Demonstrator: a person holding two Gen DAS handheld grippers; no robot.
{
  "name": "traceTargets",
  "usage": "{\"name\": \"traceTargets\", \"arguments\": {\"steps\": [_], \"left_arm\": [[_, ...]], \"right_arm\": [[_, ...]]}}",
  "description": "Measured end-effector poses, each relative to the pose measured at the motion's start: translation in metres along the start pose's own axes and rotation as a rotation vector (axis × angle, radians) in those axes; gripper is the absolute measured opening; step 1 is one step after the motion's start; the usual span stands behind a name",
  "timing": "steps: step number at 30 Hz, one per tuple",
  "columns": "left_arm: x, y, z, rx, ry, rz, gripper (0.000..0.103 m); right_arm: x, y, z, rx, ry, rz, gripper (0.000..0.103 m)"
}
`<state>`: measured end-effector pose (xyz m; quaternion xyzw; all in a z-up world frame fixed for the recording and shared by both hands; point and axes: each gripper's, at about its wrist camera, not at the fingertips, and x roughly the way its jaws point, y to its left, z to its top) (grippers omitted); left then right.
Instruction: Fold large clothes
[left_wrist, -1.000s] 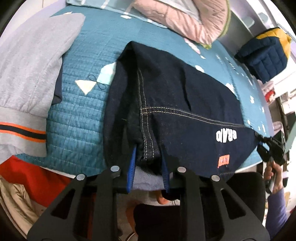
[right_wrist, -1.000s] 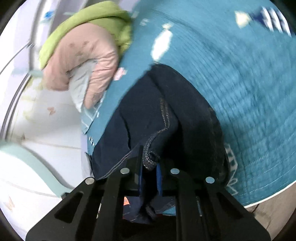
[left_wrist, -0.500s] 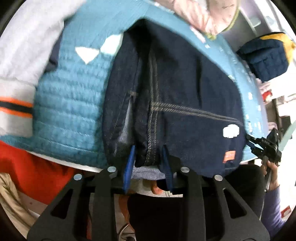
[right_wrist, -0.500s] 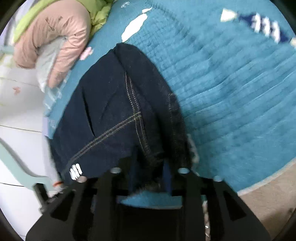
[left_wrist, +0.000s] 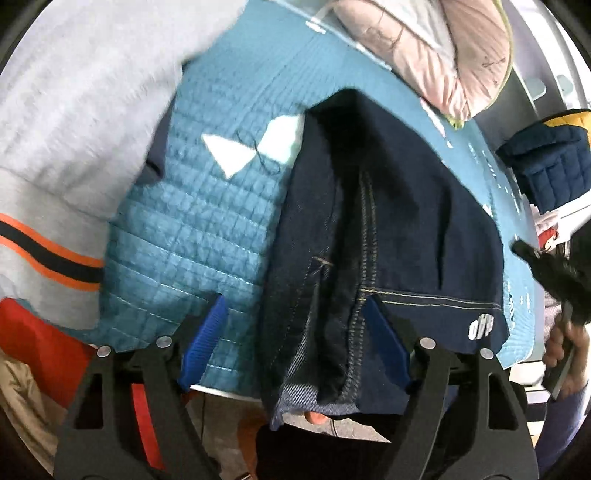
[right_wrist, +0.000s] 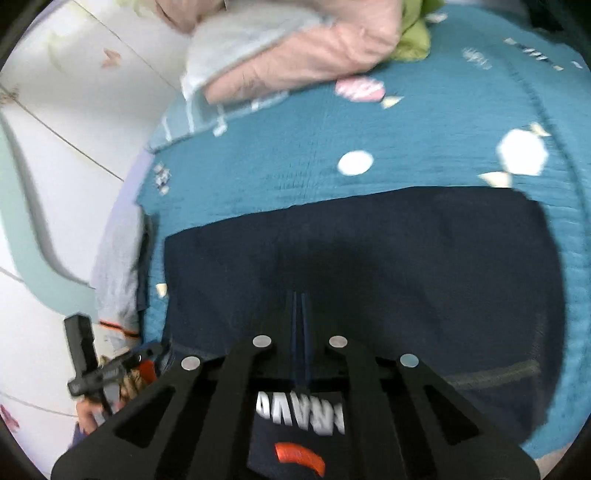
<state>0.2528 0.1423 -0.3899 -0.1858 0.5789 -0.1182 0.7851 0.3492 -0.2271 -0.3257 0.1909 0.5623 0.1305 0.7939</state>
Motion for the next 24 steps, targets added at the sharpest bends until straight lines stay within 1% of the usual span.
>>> {"name": "traceTargets", "arguments": {"steps": [1, 3, 4, 5, 6, 8, 11, 14, 15, 16, 17, 18, 19, 20, 21, 22, 24], "left_arm": [[0.002, -0.001, 0.0, 0.007, -0.004, 0.0, 0.083], [0.004, -0.004, 0.0, 0.034, -0.01, 0.006, 0.085], [0.006, -0.005, 0.0, 0.041, -0.007, 0.013, 0.086], [0.007, -0.007, -0.001, 0.052, -0.005, 0.023, 0.086], [0.009, -0.01, 0.0, 0.063, -0.005, 0.033, 0.086], [0.014, -0.016, 0.002, 0.087, 0.005, 0.054, 0.086], [0.015, -0.02, 0.002, 0.106, 0.008, 0.067, 0.083], [0.013, -0.022, 0.002, 0.109, 0.002, 0.059, 0.071], [0.013, -0.024, 0.002, 0.107, 0.003, 0.047, 0.065], [0.011, -0.022, 0.0, 0.106, 0.008, 0.034, 0.059], [0.01, -0.021, -0.001, 0.103, 0.014, 0.03, 0.058], [0.01, -0.02, -0.001, 0.1, 0.015, 0.026, 0.055], [0.01, -0.021, -0.001, 0.096, 0.02, 0.016, 0.047], [0.009, -0.021, -0.001, 0.089, 0.025, -0.003, 0.042], [0.008, -0.023, -0.001, 0.083, 0.027, -0.015, 0.032], [0.005, -0.025, 0.0, 0.084, 0.026, -0.015, 0.019], [0.003, -0.026, 0.001, 0.073, 0.026, -0.018, 0.009]], "right_arm": [[0.012, -0.001, 0.006, 0.006, 0.016, -0.018, 0.002], [0.041, -0.002, 0.015, 0.025, 0.059, -0.072, 0.001], [0.054, -0.007, 0.016, 0.026, 0.084, -0.106, 0.0], [0.06, -0.016, 0.014, 0.033, 0.107, -0.112, 0.0], [0.068, -0.023, 0.012, 0.051, 0.13, -0.109, 0.001], [0.068, -0.027, 0.012, 0.077, 0.129, -0.083, 0.001], [0.049, -0.029, -0.001, 0.092, 0.14, -0.033, 0.001], [0.02, -0.025, -0.033, 0.084, 0.149, -0.009, 0.001], [0.015, -0.024, -0.047, 0.083, 0.157, 0.003, 0.001], [0.012, -0.026, -0.055, 0.084, 0.161, 0.001, 0.001], [0.014, -0.029, -0.067, 0.093, 0.167, -0.003, 0.001], [0.017, -0.031, -0.072, 0.097, 0.164, 0.001, 0.001], [0.024, -0.038, -0.075, 0.115, 0.163, 0.01, 0.0], [0.029, -0.042, -0.074, 0.141, 0.164, 0.025, 0.0], [0.03, -0.046, -0.074, 0.17, 0.164, 0.041, 0.0], [0.029, -0.047, -0.075, 0.184, 0.164, 0.05, 0.0], [0.028, -0.041, -0.074, 0.151, 0.146, 0.044, 0.0]]}}
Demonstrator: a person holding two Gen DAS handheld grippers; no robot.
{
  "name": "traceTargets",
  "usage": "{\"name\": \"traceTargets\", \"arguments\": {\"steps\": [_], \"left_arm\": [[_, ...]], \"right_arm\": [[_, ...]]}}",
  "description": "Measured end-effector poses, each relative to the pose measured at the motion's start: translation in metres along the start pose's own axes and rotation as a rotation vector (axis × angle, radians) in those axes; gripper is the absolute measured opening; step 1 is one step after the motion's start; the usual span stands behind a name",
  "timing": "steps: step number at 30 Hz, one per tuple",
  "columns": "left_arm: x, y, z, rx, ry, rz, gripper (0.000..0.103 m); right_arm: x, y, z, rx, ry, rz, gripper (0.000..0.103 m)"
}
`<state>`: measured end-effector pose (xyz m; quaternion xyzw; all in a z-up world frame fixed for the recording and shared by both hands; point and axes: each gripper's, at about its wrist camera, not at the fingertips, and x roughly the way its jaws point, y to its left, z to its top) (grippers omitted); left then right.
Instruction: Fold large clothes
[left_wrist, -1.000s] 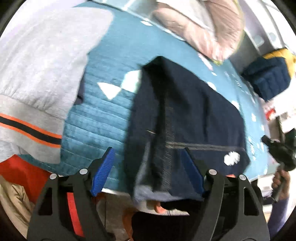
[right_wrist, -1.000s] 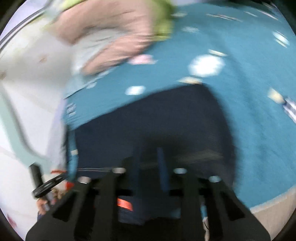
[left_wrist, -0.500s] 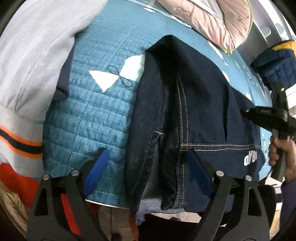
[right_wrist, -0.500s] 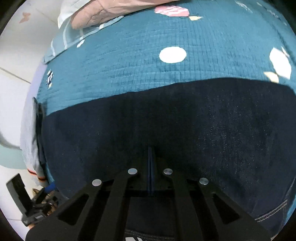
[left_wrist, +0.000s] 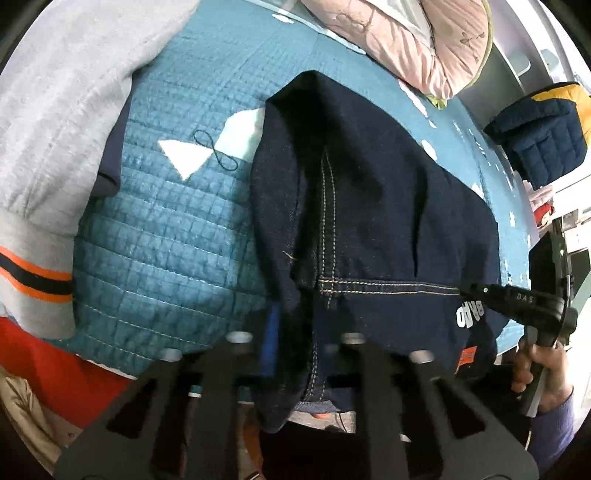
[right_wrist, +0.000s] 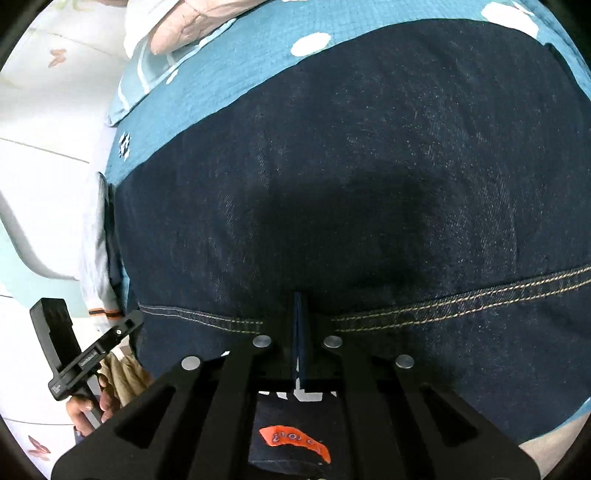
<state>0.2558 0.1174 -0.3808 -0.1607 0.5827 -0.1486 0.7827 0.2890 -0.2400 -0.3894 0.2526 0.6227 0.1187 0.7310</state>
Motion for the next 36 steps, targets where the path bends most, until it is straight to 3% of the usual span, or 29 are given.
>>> {"name": "traceTargets", "arguments": {"steps": [7, 12, 15, 17, 20, 25, 36], "left_arm": [[-0.026, -0.011, 0.007, -0.009, -0.018, -0.035, 0.004], [-0.062, -0.07, 0.021, 0.128, -0.056, -0.081, 0.004], [-0.071, -0.117, 0.025, 0.236, -0.053, -0.067, 0.004], [-0.073, -0.136, 0.021, 0.269, -0.049, -0.069, 0.004], [-0.072, -0.165, 0.017, 0.3, -0.051, -0.084, 0.004], [-0.067, -0.194, 0.012, 0.319, -0.043, -0.072, 0.004], [-0.063, -0.215, 0.002, 0.371, -0.019, -0.013, 0.004]], "right_arm": [[-0.031, 0.005, -0.02, -0.009, -0.135, 0.061, 0.007], [-0.058, 0.037, -0.039, -0.114, -0.24, 0.128, 0.009], [-0.074, 0.055, -0.051, -0.196, -0.278, 0.17, 0.025], [-0.079, 0.069, -0.06, -0.236, -0.288, 0.198, 0.043], [-0.09, 0.081, -0.075, -0.272, -0.308, 0.25, 0.055], [-0.099, 0.094, -0.094, -0.311, -0.326, 0.256, 0.065], [-0.088, 0.109, -0.101, -0.32, -0.32, 0.264, 0.067]]}}
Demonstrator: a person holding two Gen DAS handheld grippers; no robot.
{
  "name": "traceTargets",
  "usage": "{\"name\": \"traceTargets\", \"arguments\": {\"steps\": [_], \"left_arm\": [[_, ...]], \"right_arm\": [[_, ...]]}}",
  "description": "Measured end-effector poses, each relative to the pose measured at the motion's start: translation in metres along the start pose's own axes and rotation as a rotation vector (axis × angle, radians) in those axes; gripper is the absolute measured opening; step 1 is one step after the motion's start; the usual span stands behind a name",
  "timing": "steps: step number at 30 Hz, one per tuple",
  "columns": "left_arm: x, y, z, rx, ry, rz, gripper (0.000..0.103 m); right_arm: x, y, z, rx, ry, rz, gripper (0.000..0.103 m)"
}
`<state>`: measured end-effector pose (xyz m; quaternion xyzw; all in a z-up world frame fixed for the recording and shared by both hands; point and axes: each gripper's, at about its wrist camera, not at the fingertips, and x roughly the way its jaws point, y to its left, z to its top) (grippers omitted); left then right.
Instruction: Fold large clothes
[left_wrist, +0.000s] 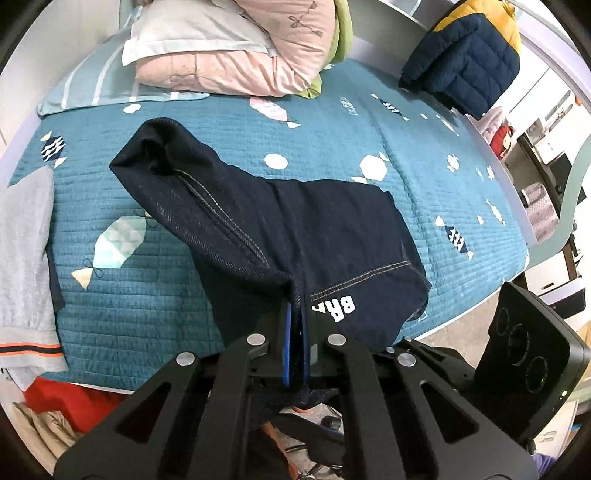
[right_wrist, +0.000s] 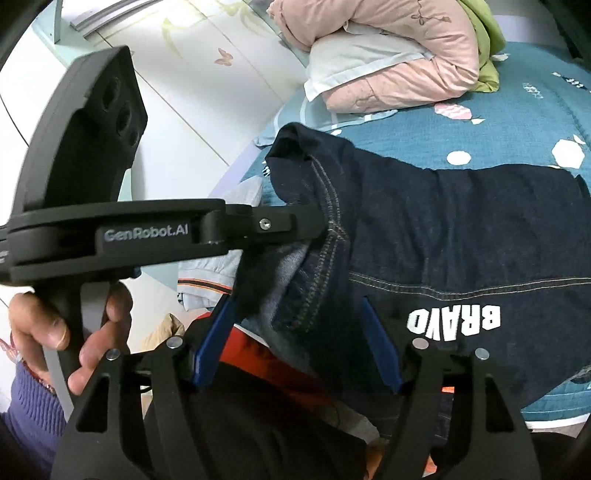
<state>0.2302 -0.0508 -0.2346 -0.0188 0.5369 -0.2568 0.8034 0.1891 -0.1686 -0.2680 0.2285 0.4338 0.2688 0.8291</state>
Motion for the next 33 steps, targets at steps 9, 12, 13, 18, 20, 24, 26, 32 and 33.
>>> {"name": "traceTargets", "arguments": {"steps": [9, 12, 13, 18, 20, 24, 26, 32, 33], "left_arm": [[-0.003, -0.003, -0.003, 0.0, 0.001, 0.041, 0.004], [-0.003, -0.006, -0.002, -0.002, 0.003, 0.024, 0.004], [-0.003, -0.008, -0.002, 0.002, 0.003, 0.018, 0.004], [-0.004, -0.022, -0.002, 0.031, 0.0, -0.01, 0.004], [-0.002, -0.026, -0.001, 0.038, -0.004, -0.009, 0.005], [-0.01, -0.034, 0.001, 0.044, -0.044, -0.123, 0.015], [-0.019, -0.037, 0.002, 0.057, -0.097, -0.174, 0.032], [-0.023, -0.027, 0.009, 0.003, -0.199, -0.135, 0.086], [-0.017, -0.025, 0.01, -0.003, -0.188, -0.111, 0.086]], "right_arm": [[0.017, -0.001, 0.009, 0.035, 0.012, -0.029, 0.072], [0.024, -0.004, 0.01, 0.057, 0.02, -0.051, 0.072], [0.027, -0.003, 0.009, 0.054, 0.028, -0.067, 0.072], [0.027, -0.012, 0.007, 0.096, 0.017, -0.102, 0.045], [0.023, -0.021, 0.007, 0.115, 0.024, -0.081, 0.021], [0.002, -0.045, 0.01, 0.167, 0.001, -0.059, 0.017], [-0.013, -0.058, 0.015, 0.188, -0.021, -0.057, 0.017], [-0.071, -0.102, 0.023, 0.238, -0.101, -0.116, 0.017], [-0.08, -0.111, 0.023, 0.248, -0.11, -0.141, 0.017]]}}
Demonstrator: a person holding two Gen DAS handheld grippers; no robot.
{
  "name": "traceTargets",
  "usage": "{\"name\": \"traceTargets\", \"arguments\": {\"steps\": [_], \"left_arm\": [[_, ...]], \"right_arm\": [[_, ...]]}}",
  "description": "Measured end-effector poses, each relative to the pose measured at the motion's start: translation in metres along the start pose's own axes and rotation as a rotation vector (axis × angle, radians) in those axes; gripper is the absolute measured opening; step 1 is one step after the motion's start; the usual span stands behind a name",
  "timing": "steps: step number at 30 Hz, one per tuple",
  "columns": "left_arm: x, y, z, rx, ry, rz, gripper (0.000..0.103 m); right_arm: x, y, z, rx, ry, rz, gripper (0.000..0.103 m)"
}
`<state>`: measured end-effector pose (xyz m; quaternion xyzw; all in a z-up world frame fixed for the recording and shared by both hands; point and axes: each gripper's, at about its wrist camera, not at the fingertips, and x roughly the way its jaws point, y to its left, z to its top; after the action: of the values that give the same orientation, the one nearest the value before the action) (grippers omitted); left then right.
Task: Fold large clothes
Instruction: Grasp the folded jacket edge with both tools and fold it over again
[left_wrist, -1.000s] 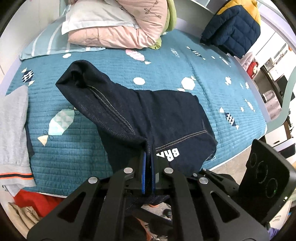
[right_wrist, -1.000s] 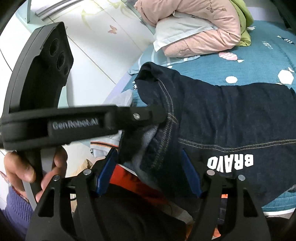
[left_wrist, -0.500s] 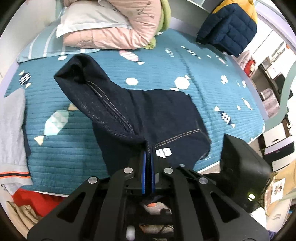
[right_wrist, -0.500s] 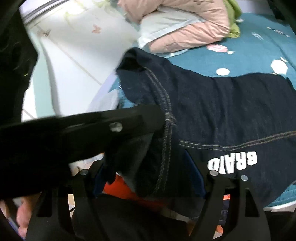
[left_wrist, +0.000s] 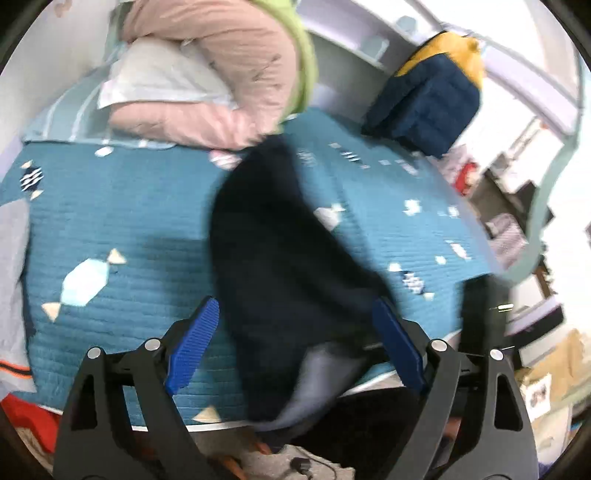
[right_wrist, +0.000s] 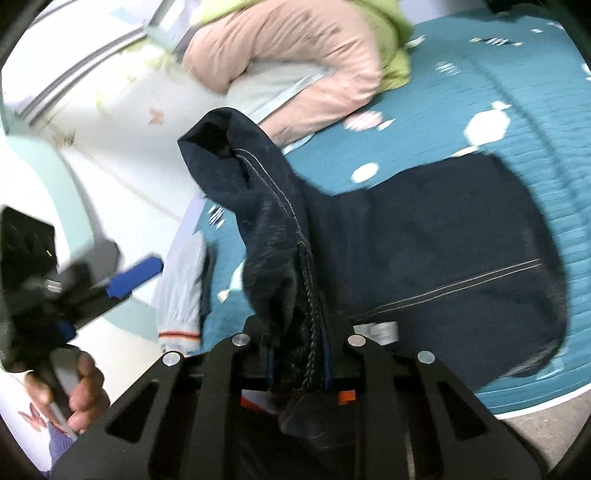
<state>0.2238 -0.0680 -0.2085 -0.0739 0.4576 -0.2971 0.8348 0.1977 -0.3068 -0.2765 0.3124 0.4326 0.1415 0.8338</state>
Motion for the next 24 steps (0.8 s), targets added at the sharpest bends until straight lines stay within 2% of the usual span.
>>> {"name": "traceTargets", "arguments": {"steps": [2, 5, 8, 11, 14, 16, 18, 19, 22, 24], "left_arm": [[0.024, 0.004, -0.004, -0.004, 0.061, 0.074, 0.086], [0.063, 0.007, -0.016, -0.003, 0.152, 0.131, 0.086], [0.095, 0.006, -0.028, -0.006, 0.229, 0.129, 0.086], [0.125, -0.002, -0.041, 0.046, 0.297, 0.181, 0.086], [0.156, -0.004, -0.055, 0.045, 0.37, 0.216, 0.086], [0.169, -0.003, -0.063, 0.037, 0.387, 0.227, 0.086], [0.175, -0.002, -0.067, 0.03, 0.389, 0.229, 0.087], [0.176, 0.0, -0.067, 0.023, 0.39, 0.227, 0.087], [0.178, 0.005, -0.067, 0.01, 0.398, 0.213, 0.088], [0.18, 0.006, -0.067, 0.016, 0.396, 0.215, 0.088]], "right_arm": [[-0.01, -0.021, 0.005, 0.036, -0.018, -0.036, 0.017], [-0.017, -0.054, 0.008, 0.073, -0.026, -0.111, 0.017], [-0.021, -0.087, 0.009, 0.119, -0.023, -0.186, 0.017], [-0.013, -0.129, 0.007, 0.256, 0.025, -0.21, 0.017], [-0.005, -0.146, 0.008, 0.307, 0.061, -0.257, 0.019], [0.004, -0.15, 0.012, 0.307, 0.097, -0.334, 0.026], [0.002, -0.155, 0.012, 0.318, 0.098, -0.354, 0.027], [-0.003, -0.155, 0.012, 0.321, 0.083, -0.36, 0.028], [-0.03, -0.149, 0.009, 0.312, 0.022, -0.427, 0.042], [-0.044, -0.14, 0.008, 0.302, -0.025, -0.418, 0.043]]}}
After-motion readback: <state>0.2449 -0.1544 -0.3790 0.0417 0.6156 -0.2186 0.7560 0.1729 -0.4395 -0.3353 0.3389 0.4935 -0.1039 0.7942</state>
